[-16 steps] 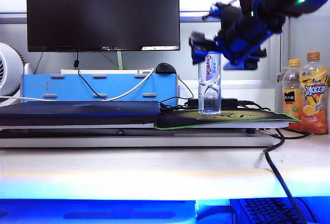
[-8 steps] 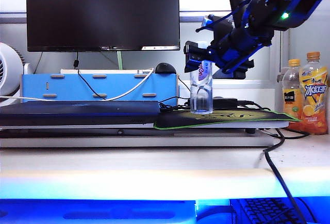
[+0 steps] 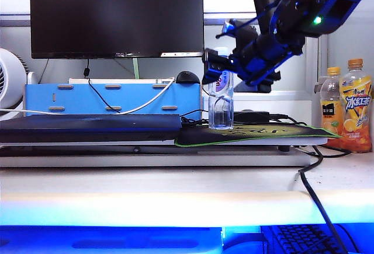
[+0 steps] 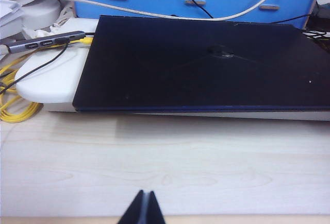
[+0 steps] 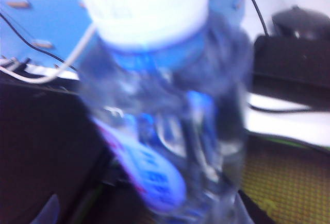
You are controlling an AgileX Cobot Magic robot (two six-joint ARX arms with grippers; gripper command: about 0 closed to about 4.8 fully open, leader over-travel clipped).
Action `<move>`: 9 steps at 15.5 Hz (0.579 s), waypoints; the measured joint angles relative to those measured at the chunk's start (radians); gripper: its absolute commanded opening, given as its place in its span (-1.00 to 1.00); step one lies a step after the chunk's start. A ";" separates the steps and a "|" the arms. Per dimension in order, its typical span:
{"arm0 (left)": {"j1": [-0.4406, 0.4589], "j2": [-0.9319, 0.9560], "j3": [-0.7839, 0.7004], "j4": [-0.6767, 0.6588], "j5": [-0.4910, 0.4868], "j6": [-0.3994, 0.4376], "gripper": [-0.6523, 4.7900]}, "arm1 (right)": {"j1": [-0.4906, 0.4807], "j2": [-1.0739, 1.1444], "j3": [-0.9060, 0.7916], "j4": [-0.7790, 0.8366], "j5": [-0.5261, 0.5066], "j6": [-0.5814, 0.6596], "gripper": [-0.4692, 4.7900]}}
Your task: Pick up the mineral water bottle and place it on the laptop.
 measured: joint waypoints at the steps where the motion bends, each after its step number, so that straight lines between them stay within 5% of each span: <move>1: 0.000 0.000 0.000 0.000 0.000 0.000 -0.77 | -0.001 0.000 0.000 -0.012 0.000 0.000 1.00; 9: 0.000 0.000 0.000 0.000 0.000 0.000 -0.77 | 0.019 0.000 0.000 0.029 -0.084 0.032 1.00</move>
